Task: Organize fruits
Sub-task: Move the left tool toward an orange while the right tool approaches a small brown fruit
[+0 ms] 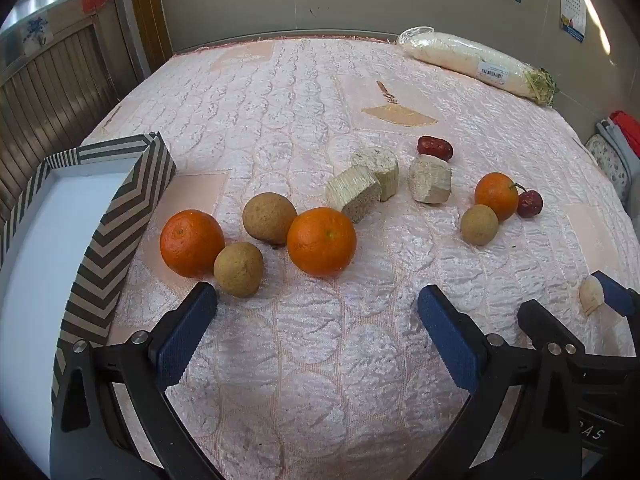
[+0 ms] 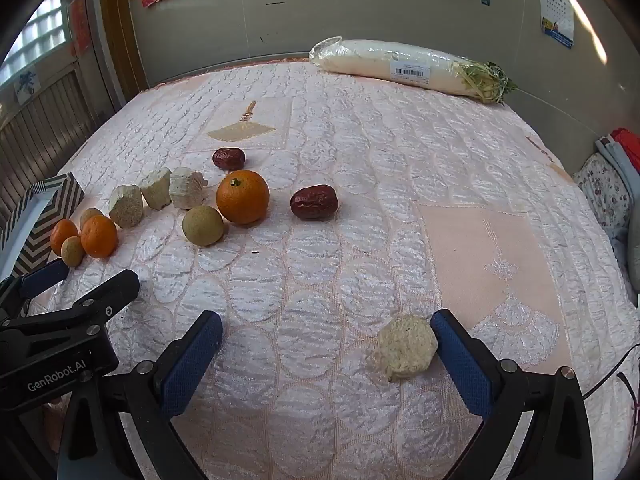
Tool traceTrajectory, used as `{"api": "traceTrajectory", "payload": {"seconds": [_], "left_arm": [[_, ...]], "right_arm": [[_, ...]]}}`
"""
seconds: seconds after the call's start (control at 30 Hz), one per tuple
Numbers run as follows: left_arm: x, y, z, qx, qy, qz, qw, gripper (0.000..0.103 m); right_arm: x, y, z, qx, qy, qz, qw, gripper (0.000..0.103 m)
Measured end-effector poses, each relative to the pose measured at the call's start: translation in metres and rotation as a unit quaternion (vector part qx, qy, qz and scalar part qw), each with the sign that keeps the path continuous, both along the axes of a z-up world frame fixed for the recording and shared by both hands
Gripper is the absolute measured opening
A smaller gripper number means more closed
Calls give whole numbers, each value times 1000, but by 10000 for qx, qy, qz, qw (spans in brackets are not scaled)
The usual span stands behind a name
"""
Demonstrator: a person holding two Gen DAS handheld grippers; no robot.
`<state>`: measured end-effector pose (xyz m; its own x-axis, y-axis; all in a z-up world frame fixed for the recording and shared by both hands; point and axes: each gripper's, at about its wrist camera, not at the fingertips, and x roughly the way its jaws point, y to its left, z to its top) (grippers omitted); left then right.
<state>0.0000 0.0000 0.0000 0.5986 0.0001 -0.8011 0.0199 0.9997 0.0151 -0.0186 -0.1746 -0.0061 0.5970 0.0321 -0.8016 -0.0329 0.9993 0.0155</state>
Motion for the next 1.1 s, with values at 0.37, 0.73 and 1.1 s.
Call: {"api": "traceTrajectory", "payload": {"seconds": [0.37,0.73,1.1], "left_arm": [[-3,-1,1,28,134,-74,9999,101],[-51,1,48,-18,-604,-208,9980,101],[-76,3,76,-242,-956,-312,9946,101]], "right_arm": [[-3,-3,1,36,-7,-121,9999,103],[-47,-4,60,117,-675,-206,9974,103],[-79,2,88,-7,-1067,-176,9941,103]]}}
